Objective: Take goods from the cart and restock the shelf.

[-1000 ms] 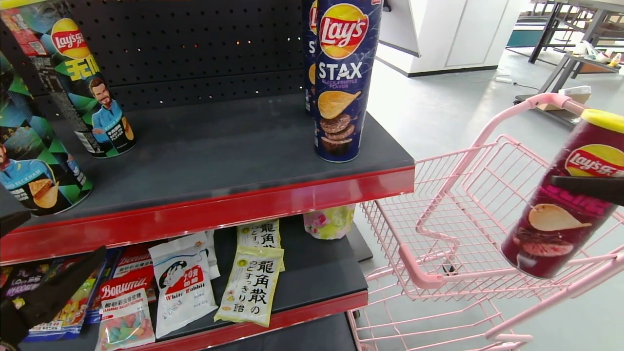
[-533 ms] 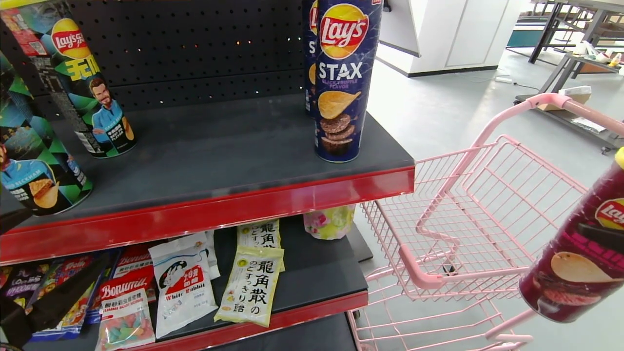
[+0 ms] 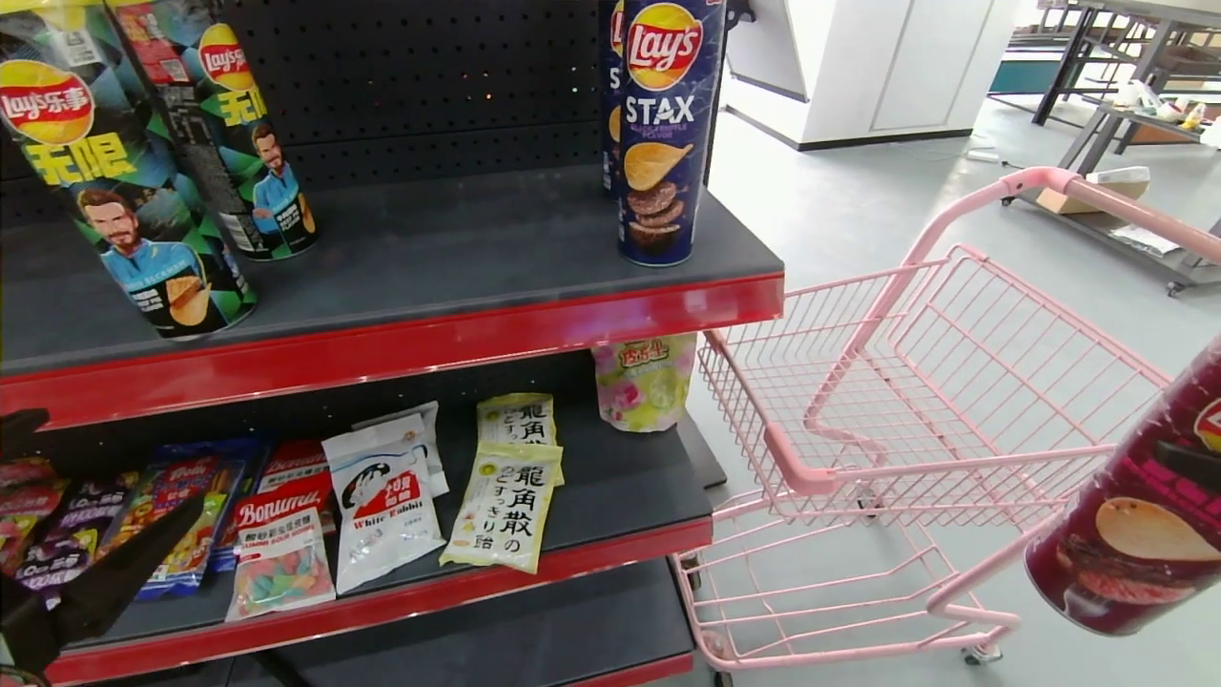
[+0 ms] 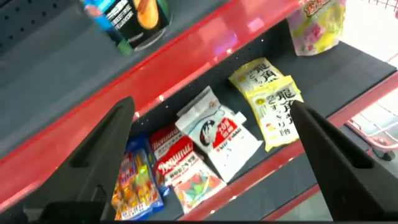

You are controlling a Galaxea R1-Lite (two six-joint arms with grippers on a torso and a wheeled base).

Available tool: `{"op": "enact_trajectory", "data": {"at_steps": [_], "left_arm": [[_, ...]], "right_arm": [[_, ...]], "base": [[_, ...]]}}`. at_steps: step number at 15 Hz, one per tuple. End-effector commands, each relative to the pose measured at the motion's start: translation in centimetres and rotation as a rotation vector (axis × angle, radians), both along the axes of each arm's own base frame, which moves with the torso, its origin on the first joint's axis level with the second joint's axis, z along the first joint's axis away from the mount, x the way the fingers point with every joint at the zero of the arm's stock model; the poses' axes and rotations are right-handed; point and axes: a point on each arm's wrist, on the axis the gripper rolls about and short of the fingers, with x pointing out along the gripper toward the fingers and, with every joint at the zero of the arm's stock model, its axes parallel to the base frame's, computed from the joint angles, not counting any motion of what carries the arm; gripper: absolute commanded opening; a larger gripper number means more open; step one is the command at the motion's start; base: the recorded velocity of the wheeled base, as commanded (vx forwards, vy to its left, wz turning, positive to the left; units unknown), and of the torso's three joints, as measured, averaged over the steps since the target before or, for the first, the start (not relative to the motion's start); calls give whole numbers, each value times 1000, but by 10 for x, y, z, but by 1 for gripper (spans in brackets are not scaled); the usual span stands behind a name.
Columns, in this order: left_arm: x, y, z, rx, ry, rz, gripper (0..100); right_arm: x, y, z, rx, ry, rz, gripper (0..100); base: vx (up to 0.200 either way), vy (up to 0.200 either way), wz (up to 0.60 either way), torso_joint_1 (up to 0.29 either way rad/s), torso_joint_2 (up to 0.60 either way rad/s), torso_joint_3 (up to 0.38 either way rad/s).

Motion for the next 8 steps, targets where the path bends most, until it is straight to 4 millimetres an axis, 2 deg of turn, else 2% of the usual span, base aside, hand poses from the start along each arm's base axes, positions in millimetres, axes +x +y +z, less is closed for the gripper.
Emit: {"op": "enact_trajectory", "data": {"at_steps": [1,7,8], "left_arm": [[0,0,1,0,-3,2,100],[-1,0,2,-1,-12,5,100],[-2,1,2,-2,-17,5,100]], "right_arm": [[2,0,0,-1,3,-1,0],[1,0,-1,-1,3,1,0],[0,0,0,0,0,2,0]], "base": [[0,0,600,-17,7,7],[0,0,600,3,2,3],[0,0,0,0,0,0]]}}
